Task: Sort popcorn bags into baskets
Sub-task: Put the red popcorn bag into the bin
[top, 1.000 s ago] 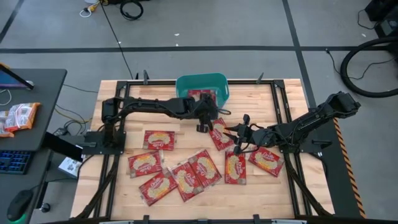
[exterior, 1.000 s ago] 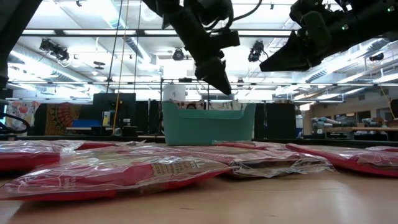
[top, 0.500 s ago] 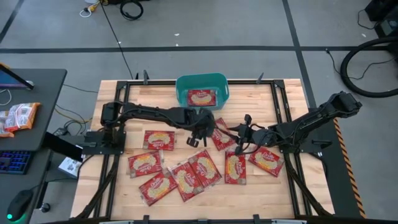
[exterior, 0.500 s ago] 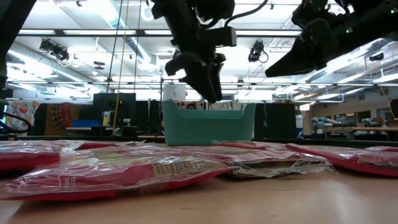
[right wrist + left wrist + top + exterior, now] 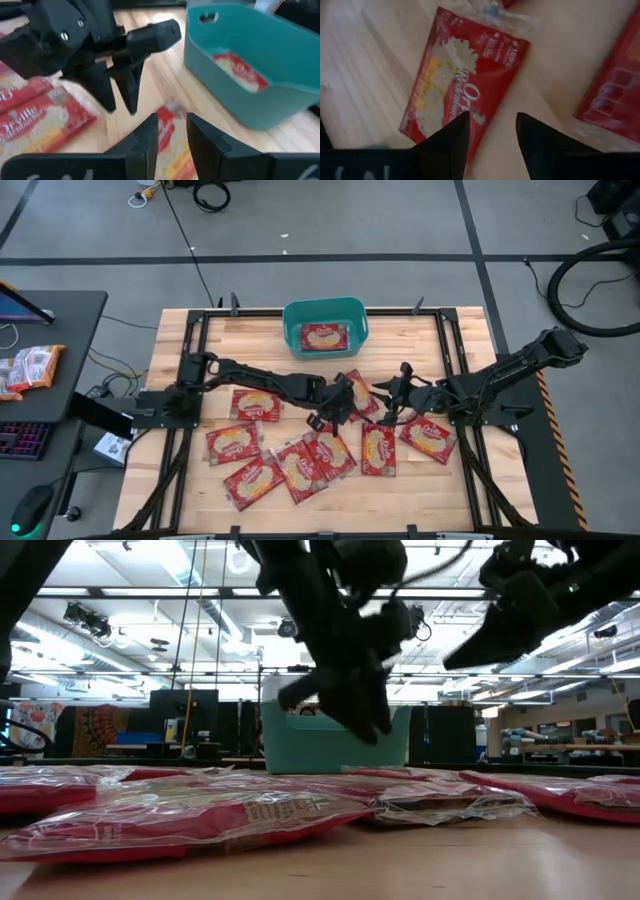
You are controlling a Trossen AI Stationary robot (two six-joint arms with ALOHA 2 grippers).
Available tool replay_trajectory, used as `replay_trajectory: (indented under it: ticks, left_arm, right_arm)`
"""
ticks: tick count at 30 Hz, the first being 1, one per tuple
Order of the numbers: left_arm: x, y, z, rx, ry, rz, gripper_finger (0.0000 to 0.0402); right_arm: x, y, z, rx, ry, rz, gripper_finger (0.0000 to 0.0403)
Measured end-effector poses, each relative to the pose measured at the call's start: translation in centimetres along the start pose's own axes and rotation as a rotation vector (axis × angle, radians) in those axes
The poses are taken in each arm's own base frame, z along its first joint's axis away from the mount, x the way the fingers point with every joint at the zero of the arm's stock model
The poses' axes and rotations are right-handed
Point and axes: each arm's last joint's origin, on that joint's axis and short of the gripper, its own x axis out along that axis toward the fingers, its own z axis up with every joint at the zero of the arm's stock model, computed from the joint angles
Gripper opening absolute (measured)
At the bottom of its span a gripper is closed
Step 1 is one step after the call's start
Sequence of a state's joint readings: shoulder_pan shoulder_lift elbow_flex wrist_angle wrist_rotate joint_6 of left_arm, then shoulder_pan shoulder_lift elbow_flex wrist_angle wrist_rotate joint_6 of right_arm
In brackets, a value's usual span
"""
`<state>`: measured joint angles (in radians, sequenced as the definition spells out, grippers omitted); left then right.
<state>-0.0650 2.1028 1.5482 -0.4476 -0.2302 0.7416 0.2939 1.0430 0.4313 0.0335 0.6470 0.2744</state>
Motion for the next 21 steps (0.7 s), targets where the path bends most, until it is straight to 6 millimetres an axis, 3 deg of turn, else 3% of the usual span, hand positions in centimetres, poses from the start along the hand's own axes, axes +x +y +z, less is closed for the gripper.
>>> replay_trajectory:
  ticks: [9,15,18,21]
  left_arm:
    - [4.2,-1.0,-0.3,0.124,0.083,0.104,0.0190]
    - [5.1,-0.8,-0.6,0.122,0.104,0.136,0.0220]
    - [5.2,-0.5,-1.0,0.110,0.101,0.117,0.0207]
    - [5.2,-0.4,-1.3,0.101,0.097,0.096,0.0166]
  right_arm:
    - [-0.1,-0.3,-0.5,0.020,0.056,0.000,0.0106]
    - [-0.1,-0.3,-0.4,0.039,0.046,0.003,0.0106]
    - [-0.1,-0.2,-0.4,0.042,0.045,0.009,0.0106]
    - [-0.1,-0.2,-0.4,0.043,0.043,0.012,0.0106]
